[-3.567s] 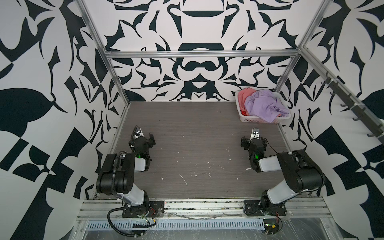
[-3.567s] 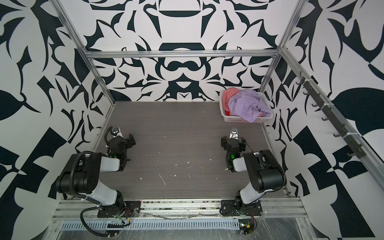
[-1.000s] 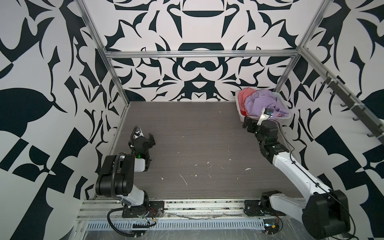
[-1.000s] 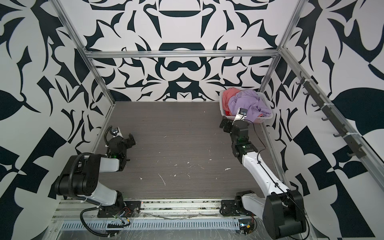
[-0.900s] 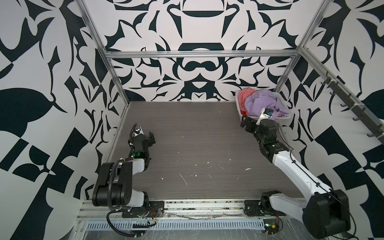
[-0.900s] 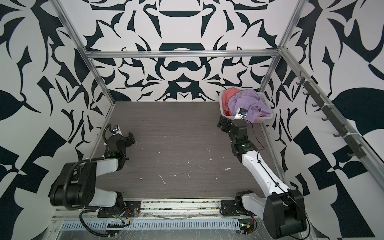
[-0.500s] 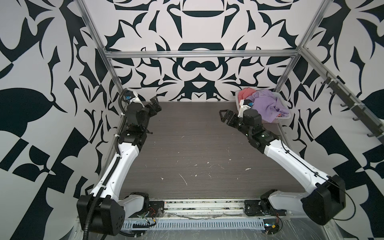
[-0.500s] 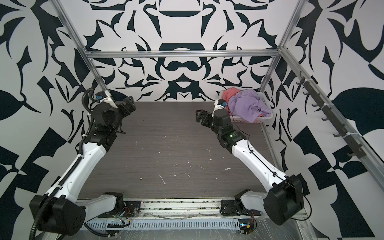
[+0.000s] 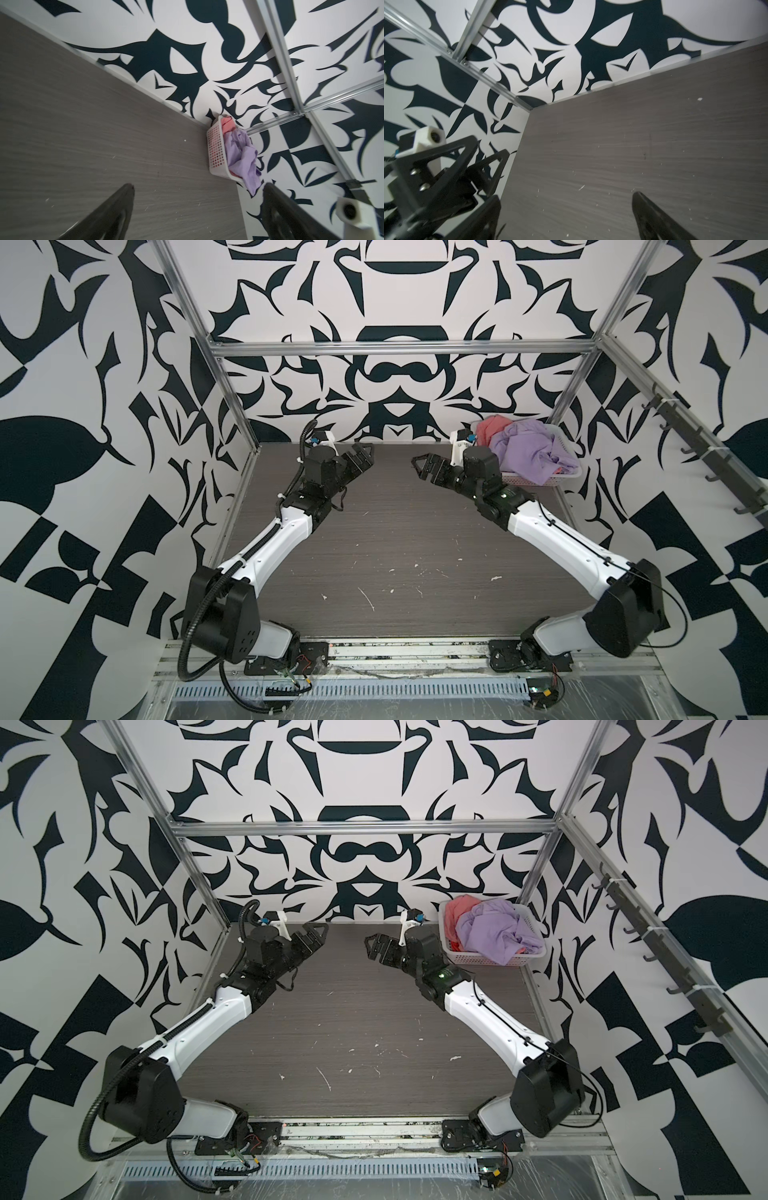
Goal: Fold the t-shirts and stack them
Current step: 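Reach the right gripper into the basket to the lavender t-shirt while the left arm rises, then grasp the lavender t-shirt with the right gripper, lift and drop it on the table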
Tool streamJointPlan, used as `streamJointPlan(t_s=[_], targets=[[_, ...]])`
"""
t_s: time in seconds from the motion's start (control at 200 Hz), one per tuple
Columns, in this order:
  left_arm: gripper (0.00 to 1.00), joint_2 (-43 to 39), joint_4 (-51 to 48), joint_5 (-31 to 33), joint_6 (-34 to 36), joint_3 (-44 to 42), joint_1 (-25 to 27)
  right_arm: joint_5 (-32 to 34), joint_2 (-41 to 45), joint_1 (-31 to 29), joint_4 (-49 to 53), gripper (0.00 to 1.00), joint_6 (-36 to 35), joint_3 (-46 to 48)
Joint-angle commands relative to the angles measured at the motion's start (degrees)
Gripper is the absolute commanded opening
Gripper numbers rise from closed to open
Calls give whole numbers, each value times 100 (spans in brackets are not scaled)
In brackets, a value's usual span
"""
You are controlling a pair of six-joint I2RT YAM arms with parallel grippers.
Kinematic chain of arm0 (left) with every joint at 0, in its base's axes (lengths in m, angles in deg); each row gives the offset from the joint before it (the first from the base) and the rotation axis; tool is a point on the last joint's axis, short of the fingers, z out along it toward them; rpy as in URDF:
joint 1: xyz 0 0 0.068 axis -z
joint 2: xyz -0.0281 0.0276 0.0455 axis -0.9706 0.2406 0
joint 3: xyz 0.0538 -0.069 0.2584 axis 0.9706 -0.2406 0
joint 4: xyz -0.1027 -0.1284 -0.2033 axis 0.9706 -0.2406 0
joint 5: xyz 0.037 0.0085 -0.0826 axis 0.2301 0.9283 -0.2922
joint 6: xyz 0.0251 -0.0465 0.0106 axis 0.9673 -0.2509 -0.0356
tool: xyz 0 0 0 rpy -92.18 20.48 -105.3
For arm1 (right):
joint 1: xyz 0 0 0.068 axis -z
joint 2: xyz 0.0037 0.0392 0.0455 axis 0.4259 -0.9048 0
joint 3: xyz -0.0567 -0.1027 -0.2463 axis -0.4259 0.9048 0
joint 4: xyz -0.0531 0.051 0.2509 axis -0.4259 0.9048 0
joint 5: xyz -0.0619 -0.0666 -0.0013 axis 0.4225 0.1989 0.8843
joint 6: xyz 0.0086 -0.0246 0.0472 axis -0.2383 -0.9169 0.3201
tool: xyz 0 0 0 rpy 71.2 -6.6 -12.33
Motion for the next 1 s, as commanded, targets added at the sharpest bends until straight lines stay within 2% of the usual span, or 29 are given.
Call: streamJointPlan(t_s=[0.0,0.07,0.16,0.245,0.34,0.425,0.52,0.655,0.77,0.86,0.995], targets=[[99,505,80,-785,69,806,-21,1094,-145,394,618,99,-390,-453],[99,853,-278,-505,266,1192,3,1915,-261,610,636,100,-714,-529],[99,1356,-25,-326,490,1484,67,2216,-509,1118,802,98,-772,-738],[99,1926,-247,-671,471,2047,61,2225,-746,1606,893,96,-860,-846],[99,2580,-309,-1536,492,2731,104,2494,-1092,1975,895,93,-1109,-992],[99,3105,-438,-2116,695,3334,203,2701,-1499,2148,831,92,-1475,-1227],[99,3574,-855,-2382,1009,3988,343,2700,-2056,2268,929,91,-1867,-1723],[99,3894,-1531,-2174,1523,4583,587,2840,-2793,2399,1218,88,-2114,-2519],[99,3916,-1726,-1927,1678,4616,717,3244,-3334,2477,1413,86,-2145,-3041],[99,3830,-1777,-1777,1733,4528,727,3351,-3678,2555,1682,81,-2056,-3419],[99,3739,-1824,-1635,1839,4450,727,3514,-3953,2583,1832,68,-2013,-3668]])
